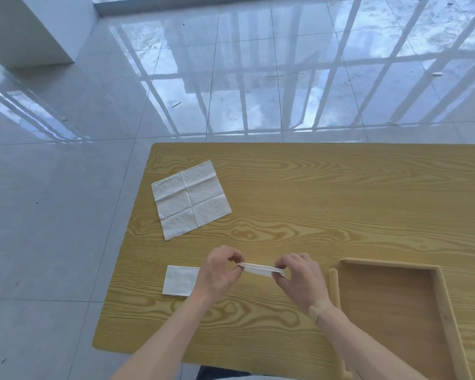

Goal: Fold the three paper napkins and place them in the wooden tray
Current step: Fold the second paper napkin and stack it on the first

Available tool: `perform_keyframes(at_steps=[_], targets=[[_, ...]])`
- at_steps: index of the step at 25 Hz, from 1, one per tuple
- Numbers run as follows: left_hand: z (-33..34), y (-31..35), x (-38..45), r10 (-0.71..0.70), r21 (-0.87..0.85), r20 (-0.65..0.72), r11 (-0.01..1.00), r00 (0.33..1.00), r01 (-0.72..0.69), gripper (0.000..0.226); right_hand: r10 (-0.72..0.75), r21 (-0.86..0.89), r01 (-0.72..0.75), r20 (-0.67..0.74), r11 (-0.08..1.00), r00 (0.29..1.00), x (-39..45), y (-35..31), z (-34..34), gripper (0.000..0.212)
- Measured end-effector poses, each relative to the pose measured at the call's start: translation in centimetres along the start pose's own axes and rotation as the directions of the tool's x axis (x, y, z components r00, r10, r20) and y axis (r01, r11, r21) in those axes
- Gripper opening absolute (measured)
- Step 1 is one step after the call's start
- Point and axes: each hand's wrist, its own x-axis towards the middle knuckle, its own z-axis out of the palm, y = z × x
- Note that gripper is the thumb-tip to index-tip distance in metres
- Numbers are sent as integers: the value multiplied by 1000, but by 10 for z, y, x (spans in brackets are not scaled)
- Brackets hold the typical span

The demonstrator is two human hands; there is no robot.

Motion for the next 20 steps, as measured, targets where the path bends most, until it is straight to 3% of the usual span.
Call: perform_keyframes(at_steps=[3, 8, 11, 16, 20], targets=[[-3, -6, -12, -33, -65, 6, 997, 999, 34, 16, -7, 45, 8, -29, 999, 1000, -17, -6, 7, 16], [7, -19, -14, -150, -75, 127, 984, 980, 161, 20, 188, 109, -187, -1, 976, 982, -27, -5, 24, 13], [10, -24, -7, -164, -63, 205, 982, 965, 180, 8, 292, 164, -289, 5, 943, 956, -28, -8, 29, 10], [-10, -38, -7, -157, -118, 289, 973, 944, 198, 3, 461, 406, -452, 81, 795, 884, -31, -25, 34, 16], [-43, -72, -32, -162, -239, 323, 939, 932, 246, 4, 474, 489, -488, 164, 723, 865, -28, -60, 56, 12]])
